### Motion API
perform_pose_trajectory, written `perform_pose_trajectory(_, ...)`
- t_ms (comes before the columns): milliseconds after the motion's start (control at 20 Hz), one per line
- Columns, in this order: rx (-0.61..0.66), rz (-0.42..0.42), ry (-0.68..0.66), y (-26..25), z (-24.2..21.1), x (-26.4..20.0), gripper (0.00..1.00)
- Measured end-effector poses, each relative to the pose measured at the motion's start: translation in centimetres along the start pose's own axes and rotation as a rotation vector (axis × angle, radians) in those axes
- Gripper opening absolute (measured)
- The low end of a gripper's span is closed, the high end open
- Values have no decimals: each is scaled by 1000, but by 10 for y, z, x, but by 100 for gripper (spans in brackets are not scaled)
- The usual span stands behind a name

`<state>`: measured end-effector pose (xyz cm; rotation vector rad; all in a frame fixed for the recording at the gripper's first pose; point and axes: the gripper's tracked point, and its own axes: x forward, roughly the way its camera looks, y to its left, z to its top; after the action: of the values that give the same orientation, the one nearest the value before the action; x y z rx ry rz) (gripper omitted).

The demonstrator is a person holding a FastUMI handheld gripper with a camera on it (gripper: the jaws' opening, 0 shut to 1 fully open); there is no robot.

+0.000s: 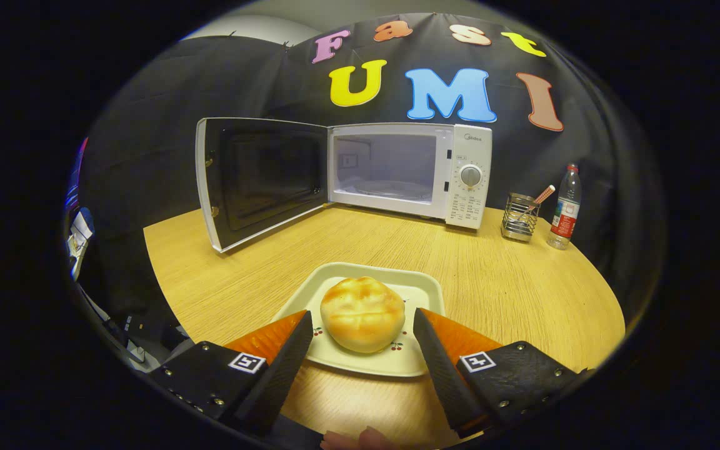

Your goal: Open the microwave, put the food inside, and close the microwave door.

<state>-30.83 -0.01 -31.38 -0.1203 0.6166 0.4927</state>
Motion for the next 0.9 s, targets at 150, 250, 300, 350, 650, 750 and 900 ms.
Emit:
perform_pose_trajectory(150,23,30,40,6,-7,12,97)
perform_pose_trajectory(250,24,27,48,5,-8,16,98)
perform_pose_trajectory(300,26,25,51,4,-8,18,98)
perform_pose_trajectory(350,21,21,51,2,-9,17,96)
perform_pose_trajectory(650,56,24,5,-7,1,12,66)
perform_pose_trajectory(750,78,32,-34,-9,14,8,66)
perform_pose_trajectory(900,95,19,-81,-13,35,7,66)
